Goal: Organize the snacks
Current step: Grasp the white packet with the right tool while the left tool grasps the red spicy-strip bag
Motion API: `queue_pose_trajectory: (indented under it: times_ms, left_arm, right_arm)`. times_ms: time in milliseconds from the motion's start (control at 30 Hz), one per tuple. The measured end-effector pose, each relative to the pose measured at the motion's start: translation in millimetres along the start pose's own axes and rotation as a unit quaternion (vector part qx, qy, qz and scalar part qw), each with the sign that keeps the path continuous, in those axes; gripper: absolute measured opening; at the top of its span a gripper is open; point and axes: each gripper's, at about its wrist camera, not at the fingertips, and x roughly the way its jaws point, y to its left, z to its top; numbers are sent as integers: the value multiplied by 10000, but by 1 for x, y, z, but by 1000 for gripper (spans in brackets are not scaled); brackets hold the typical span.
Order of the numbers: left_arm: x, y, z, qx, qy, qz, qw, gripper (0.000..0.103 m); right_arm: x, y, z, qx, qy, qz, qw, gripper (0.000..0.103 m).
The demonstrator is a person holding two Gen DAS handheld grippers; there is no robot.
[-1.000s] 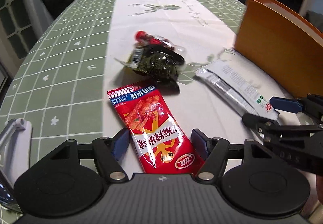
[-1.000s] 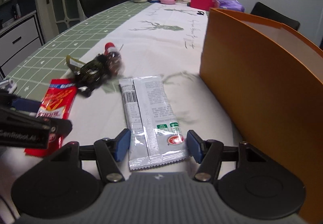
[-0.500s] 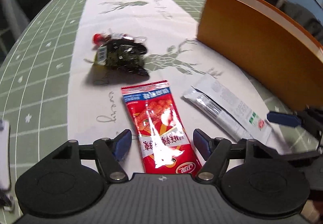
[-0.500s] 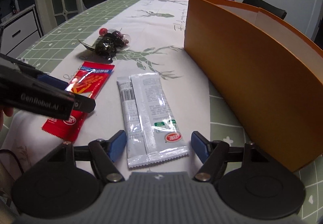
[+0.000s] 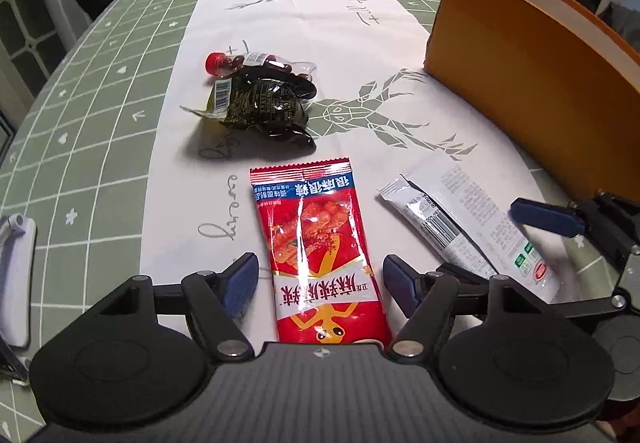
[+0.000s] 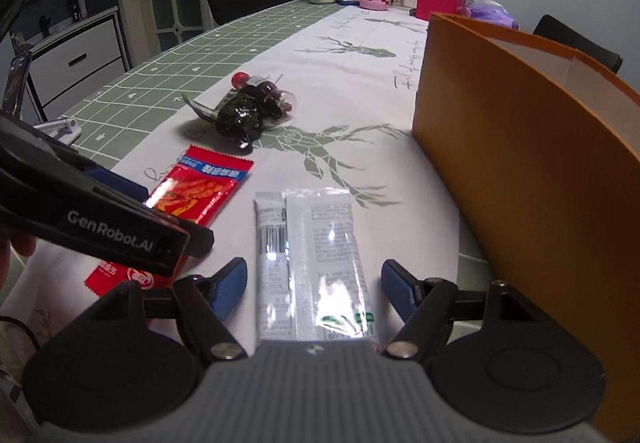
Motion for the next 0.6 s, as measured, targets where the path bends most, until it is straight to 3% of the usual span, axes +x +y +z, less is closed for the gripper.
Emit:
queue_pose_trajectory:
  times_ms: [67, 133, 200, 467, 600]
  left_arm:
    - [1, 0, -1, 17, -57, -14, 10000, 85]
    - [1, 0, -2, 48, -139, -23, 9999, 87]
    - [1, -1, -5, 101, -246, -32, 9996, 87]
    - [0, -2, -18, 15, -728, -15, 9973, 86]
    - [-1, -2, -18, 1, -739, -32, 9973, 85]
  right_arm:
    - [-1, 2, -2, -92, -21, -1, 10000, 76]
    - [0, 3, -3, -122, 11, 68, 9999, 88]
    - [0, 5, -6, -153, -18, 104, 9998, 93]
    - [-3, 6, -13, -121, -255, 76, 9996, 91]
    - [-2, 3, -13, 19, -338, -44, 9994, 90]
